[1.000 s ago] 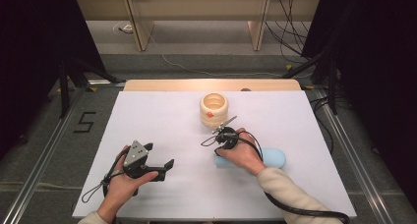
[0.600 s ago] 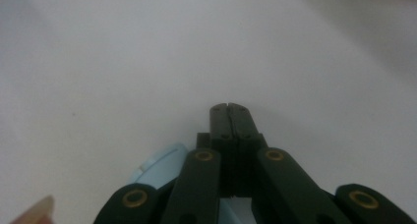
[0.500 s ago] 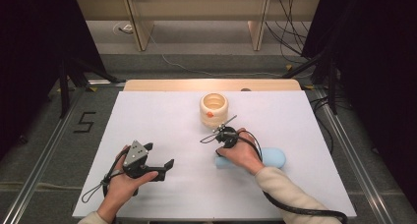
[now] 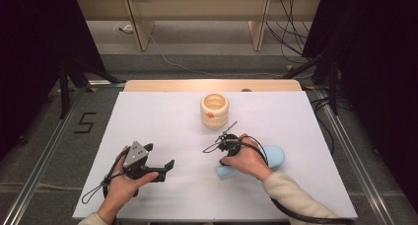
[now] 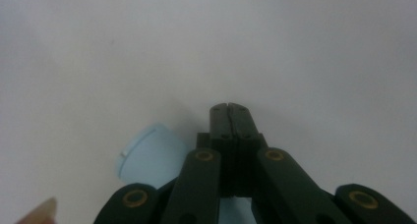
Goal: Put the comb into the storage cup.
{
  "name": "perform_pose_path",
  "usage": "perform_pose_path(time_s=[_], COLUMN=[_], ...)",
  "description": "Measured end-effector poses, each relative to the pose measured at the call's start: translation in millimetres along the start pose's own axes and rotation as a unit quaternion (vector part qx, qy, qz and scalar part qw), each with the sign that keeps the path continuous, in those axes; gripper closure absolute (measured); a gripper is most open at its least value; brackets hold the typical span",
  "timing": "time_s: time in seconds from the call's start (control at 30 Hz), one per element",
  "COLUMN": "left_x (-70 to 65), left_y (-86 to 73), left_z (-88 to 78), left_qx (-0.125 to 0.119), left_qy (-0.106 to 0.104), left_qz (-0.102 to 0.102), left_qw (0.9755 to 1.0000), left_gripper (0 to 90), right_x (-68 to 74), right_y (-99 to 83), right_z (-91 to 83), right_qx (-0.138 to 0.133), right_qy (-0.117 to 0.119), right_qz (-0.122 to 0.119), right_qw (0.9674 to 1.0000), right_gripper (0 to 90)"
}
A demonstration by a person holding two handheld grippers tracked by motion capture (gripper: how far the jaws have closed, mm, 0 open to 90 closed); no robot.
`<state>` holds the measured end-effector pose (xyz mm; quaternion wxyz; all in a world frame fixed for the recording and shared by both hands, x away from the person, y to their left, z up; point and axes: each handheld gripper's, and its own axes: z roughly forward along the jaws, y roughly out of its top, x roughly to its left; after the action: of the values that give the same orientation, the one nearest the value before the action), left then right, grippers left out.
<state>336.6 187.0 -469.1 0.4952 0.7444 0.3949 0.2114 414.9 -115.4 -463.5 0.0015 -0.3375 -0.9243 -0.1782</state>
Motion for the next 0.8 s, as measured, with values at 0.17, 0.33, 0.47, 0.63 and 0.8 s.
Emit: perform_pose_path(time_s=[0.17,0.33,0.47,0.63,0.8], left_x=[-0.7,-0.7,-1.0,-1.1,-1.2], left_y=[0.3,0.3,0.6,0.7,0.7], left_z=[0.1,0.3,0.4,0.9,1.2], left_qx=[0.0,0.001,0.001,0.001,0.001], left_qy=[0.0,-0.001,-0.001,-0.002,-0.002], left_qz=[0.001,0.001,0.002,0.002,0.002], left_qw=[1.0,1.0,1.0,1.0,1.0], left_gripper=[3.0,3.0,3.0,3.0,3.0], right_x=[6.6,9.7,10.5,8.8,3.7], right_y=[-17.8,-38.9,-55.9,-72.3,-84.0], right_z=[-7.5,-15.7,-21.9,-28.2,-33.7], right_qx=[0.025,0.042,0.045,0.046,0.048], right_qy=[0.012,0.026,0.031,0.03,0.028], right_qz=[-0.02,-0.036,-0.041,-0.042,-0.038], right_qw=[0.9994,0.9981,0.9977,0.9976,0.9977], right_gripper=[90.0,90.0,90.0,90.0,90.0])
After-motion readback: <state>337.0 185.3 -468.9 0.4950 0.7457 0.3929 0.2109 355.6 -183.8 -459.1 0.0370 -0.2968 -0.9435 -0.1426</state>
